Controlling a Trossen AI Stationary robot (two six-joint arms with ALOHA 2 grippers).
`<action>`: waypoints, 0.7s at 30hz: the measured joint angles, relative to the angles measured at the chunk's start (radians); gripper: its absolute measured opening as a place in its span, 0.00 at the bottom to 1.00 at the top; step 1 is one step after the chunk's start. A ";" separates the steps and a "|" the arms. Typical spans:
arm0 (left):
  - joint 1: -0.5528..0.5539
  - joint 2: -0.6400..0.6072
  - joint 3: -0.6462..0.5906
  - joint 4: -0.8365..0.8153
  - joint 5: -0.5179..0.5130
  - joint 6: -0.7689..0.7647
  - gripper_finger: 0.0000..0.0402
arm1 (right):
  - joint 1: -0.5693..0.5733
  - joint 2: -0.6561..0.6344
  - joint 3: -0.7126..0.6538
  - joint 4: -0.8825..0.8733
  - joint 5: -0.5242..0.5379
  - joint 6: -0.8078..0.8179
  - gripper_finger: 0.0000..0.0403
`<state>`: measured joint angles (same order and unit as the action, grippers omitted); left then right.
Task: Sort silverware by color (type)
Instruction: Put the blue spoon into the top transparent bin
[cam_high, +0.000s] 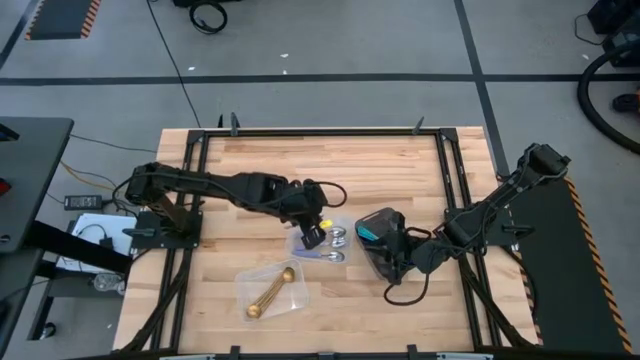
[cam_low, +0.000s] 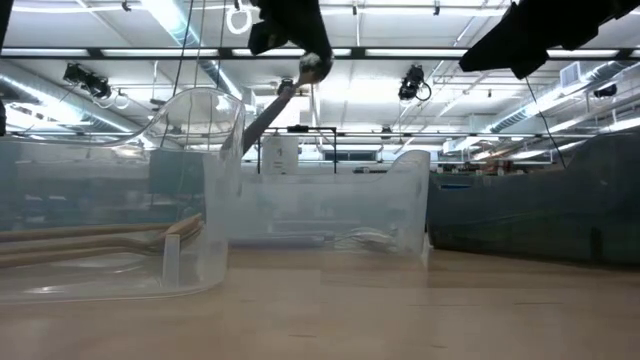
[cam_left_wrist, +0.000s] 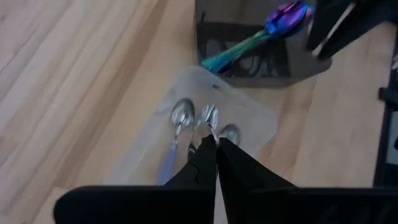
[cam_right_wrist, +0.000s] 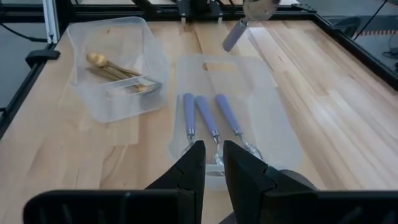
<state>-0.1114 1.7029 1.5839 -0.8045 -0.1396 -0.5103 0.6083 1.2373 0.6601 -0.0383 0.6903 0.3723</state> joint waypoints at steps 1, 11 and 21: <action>0.000 0.000 0.009 0.000 0.000 -0.003 0.03 | 0.000 0.000 0.000 0.001 0.000 -0.008 0.17; -0.009 0.015 0.064 0.001 0.033 -0.058 0.03 | -0.001 0.000 0.000 -0.001 0.000 -0.043 0.17; 0.005 0.155 0.062 0.060 0.215 -0.108 0.03 | -0.001 0.020 0.001 0.002 -0.006 -0.040 0.17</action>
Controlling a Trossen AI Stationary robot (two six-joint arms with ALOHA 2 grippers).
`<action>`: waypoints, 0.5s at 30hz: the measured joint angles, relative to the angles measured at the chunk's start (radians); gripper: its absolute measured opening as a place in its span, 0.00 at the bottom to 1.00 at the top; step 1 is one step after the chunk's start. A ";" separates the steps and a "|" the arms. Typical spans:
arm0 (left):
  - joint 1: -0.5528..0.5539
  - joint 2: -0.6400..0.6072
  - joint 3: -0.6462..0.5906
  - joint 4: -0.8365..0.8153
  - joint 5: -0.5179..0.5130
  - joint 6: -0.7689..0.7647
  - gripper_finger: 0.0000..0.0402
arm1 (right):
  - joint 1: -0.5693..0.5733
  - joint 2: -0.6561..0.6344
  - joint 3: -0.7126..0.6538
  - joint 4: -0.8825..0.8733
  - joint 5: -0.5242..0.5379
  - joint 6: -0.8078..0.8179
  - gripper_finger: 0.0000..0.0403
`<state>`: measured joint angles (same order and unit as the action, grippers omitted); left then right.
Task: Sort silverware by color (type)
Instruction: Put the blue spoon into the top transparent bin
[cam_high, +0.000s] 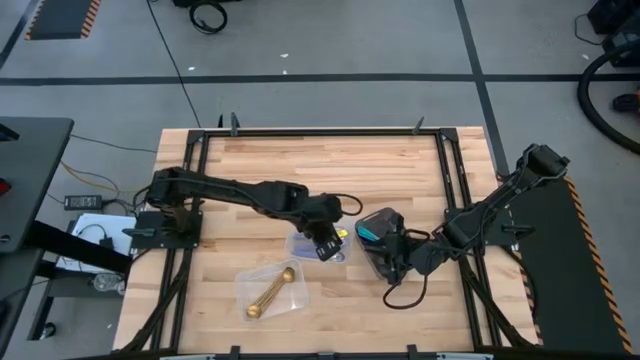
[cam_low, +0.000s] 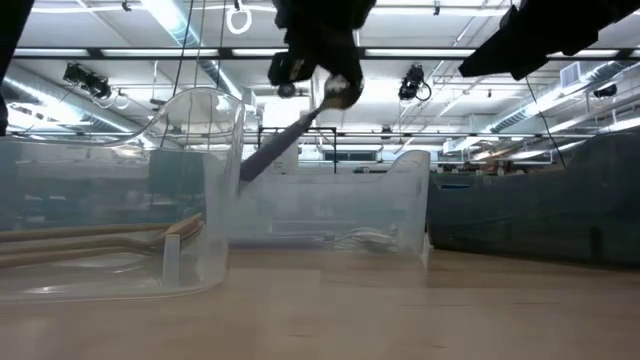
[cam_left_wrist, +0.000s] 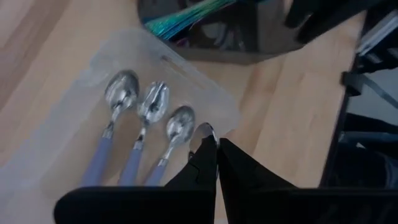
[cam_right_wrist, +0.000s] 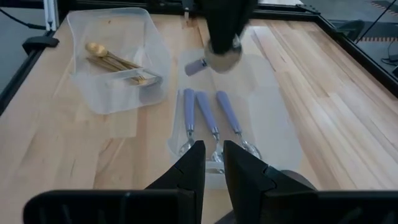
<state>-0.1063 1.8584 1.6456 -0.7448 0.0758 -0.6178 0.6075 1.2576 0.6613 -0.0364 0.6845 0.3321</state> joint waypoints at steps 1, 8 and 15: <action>0.004 0.015 0.000 -0.002 0.007 0.000 0.03 | 0.000 0.003 0.000 -0.002 -0.001 0.000 0.17; 0.036 0.088 0.000 0.024 0.028 0.025 0.03 | -0.001 0.032 0.000 0.011 -0.005 -0.004 0.17; 0.057 0.154 0.000 0.015 0.064 0.053 0.03 | -0.002 0.040 -0.001 0.029 -0.006 -0.019 0.17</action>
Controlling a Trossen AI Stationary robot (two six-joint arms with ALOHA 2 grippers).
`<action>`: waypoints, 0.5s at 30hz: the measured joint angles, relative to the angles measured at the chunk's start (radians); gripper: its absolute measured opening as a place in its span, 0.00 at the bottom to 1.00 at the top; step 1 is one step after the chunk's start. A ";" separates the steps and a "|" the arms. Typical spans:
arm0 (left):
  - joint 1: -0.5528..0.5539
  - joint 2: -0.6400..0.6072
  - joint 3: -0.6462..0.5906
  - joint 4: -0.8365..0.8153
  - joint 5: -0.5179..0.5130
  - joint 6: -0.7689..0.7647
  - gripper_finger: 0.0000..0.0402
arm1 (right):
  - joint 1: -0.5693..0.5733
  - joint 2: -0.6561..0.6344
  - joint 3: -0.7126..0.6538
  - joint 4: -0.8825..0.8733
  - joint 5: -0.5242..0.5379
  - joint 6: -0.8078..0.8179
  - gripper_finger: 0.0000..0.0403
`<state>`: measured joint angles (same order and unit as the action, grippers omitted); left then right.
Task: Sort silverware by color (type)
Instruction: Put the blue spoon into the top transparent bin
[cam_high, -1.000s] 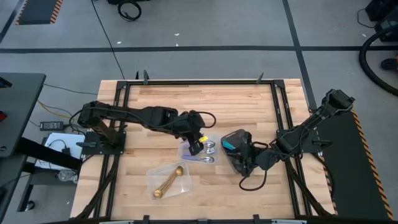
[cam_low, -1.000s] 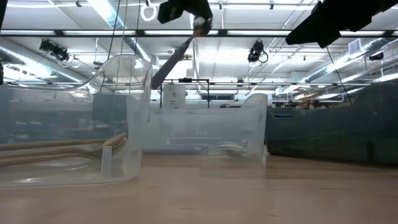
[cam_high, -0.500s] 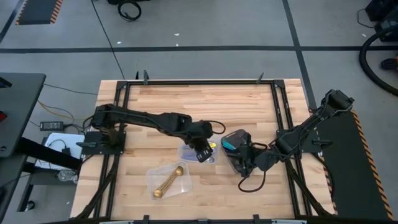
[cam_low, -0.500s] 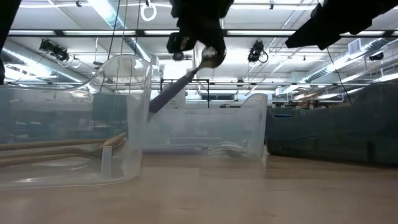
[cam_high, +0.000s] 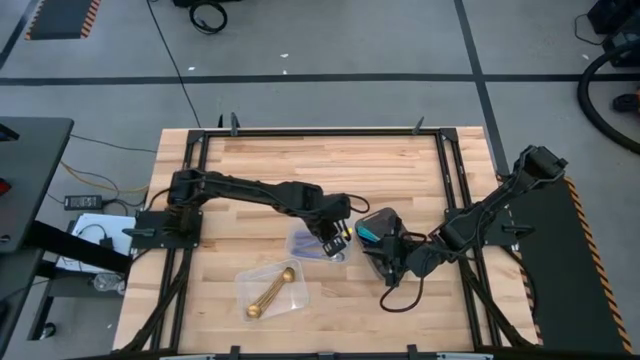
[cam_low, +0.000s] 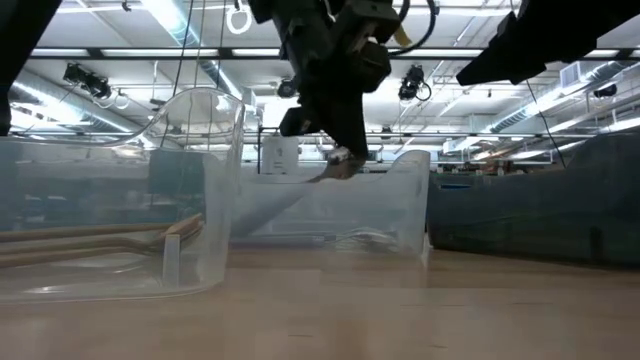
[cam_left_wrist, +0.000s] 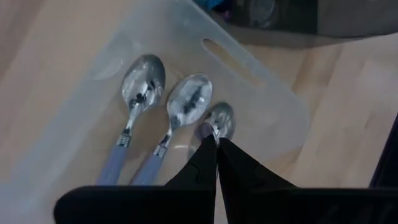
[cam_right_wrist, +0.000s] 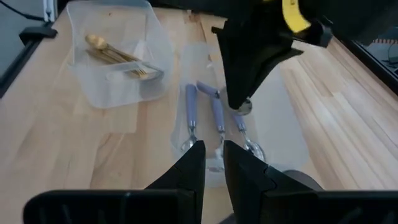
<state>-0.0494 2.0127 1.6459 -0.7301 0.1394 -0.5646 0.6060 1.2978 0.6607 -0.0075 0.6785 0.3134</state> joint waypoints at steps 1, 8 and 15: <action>0.000 0.009 0.000 0.001 0.004 0.001 0.03 | 0.000 0.000 0.000 -0.004 0.000 0.000 0.17; 0.002 0.058 0.000 0.002 0.016 0.029 0.03 | 0.000 0.001 0.000 -0.004 0.000 0.000 0.17; -0.002 0.076 0.000 0.040 0.010 0.061 0.08 | 0.000 0.001 0.000 -0.007 -0.007 0.000 0.17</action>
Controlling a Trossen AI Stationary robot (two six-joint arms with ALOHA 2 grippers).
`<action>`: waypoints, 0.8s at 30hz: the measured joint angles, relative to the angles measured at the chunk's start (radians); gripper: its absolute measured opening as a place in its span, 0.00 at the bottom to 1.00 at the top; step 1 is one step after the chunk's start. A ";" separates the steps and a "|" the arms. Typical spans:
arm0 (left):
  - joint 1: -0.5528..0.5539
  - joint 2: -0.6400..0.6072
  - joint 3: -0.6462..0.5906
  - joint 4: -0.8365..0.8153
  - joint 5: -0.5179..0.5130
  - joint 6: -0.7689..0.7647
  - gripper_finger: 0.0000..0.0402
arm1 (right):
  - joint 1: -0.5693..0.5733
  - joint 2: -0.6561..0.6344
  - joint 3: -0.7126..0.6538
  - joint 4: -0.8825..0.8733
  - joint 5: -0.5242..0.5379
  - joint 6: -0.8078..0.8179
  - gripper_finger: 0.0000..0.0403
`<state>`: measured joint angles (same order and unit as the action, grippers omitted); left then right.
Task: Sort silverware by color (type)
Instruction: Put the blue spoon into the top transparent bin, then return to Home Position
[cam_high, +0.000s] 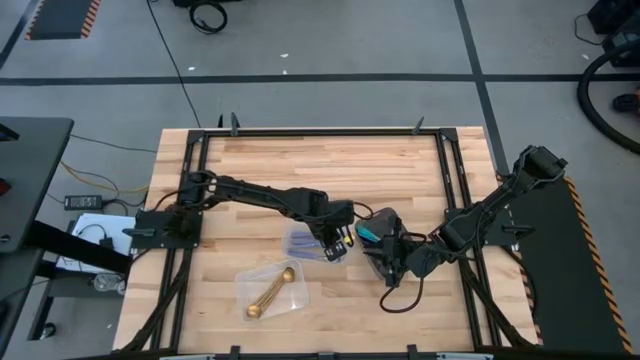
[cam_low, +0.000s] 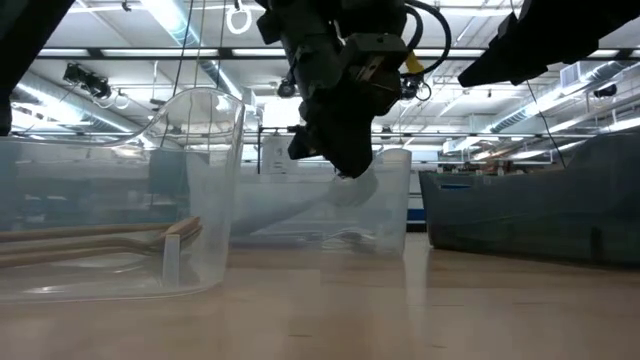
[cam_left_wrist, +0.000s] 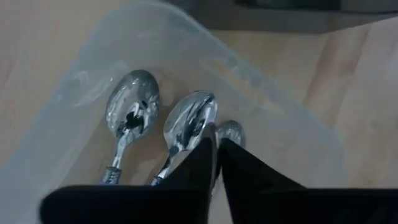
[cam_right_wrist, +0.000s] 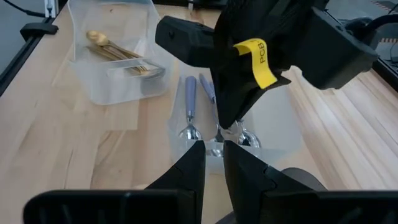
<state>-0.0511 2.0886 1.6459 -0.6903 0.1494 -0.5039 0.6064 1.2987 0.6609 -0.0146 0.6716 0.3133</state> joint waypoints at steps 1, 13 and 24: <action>-0.003 0.001 0.000 -0.002 -0.003 0.000 0.11 | 0.000 0.000 0.000 -0.001 0.000 0.000 0.17; -0.045 -0.105 0.000 0.017 -0.172 0.253 0.30 | 0.038 -0.060 -0.124 0.178 0.001 -0.001 0.15; -0.063 -0.222 -0.106 0.120 -0.245 0.378 0.22 | -0.056 -0.369 -0.302 0.339 -0.187 -0.054 0.08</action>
<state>-0.1143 1.8666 1.5402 -0.5700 -0.0952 -0.1259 0.5506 0.9295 0.3587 0.3243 0.4850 0.2596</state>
